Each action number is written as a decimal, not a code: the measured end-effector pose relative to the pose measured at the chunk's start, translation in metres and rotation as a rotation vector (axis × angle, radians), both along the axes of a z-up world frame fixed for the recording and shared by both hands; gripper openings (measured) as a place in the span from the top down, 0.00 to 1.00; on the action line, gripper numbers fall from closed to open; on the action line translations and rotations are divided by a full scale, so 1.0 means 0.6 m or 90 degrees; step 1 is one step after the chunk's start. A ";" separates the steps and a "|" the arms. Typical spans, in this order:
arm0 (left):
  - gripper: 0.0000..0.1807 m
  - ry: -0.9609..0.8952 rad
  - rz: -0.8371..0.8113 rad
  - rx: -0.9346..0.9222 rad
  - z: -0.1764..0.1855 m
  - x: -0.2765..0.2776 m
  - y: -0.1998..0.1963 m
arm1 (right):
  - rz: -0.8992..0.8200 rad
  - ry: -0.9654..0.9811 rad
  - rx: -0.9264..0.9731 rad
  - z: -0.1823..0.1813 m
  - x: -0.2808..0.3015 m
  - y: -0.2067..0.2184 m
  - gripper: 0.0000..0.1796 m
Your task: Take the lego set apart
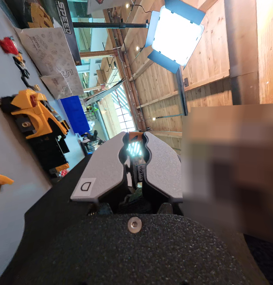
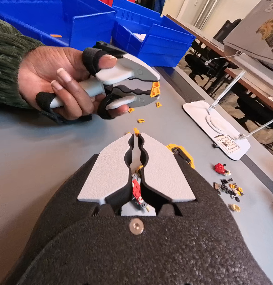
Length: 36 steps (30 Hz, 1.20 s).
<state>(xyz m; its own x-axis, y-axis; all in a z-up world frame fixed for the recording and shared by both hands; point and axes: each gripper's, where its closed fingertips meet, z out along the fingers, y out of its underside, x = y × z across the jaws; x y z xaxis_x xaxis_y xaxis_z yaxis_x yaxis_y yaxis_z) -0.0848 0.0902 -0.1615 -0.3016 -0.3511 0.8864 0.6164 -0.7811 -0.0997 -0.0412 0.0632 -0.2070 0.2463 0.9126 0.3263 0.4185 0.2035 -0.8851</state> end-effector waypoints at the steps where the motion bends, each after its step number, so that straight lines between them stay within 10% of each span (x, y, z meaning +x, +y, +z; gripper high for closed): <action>1: 0.91 0.032 0.004 0.012 -0.001 -0.004 0.001 | 0.000 0.000 -0.003 0.000 -0.001 0.002 0.97; 13: 0.87 0.926 0.051 0.094 -0.161 -0.126 0.020 | 0.006 0.002 -0.038 -0.010 0.004 0.002 0.98; 18: 0.73 1.095 0.031 0.134 -0.191 -0.153 0.017 | 0.008 0.004 -0.053 -0.015 0.005 0.002 0.98; 24: 0.79 0.931 -0.026 0.305 -0.128 -0.072 -0.018 | 0.014 0.025 -0.063 -0.009 0.004 0.003 0.98; 36: 0.95 0.487 -0.209 0.196 -0.079 0.061 -0.082 | 0.097 -0.003 0.030 -0.013 -0.022 -0.039 0.95</action>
<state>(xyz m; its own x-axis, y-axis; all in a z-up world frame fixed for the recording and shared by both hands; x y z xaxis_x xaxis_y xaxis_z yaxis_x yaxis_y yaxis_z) -0.0480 0.0411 -0.2088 0.2072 -0.6078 0.7666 0.0439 -0.7770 -0.6279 -0.0545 0.0400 -0.2145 0.1044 0.9230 0.3704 0.3842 0.3061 -0.8710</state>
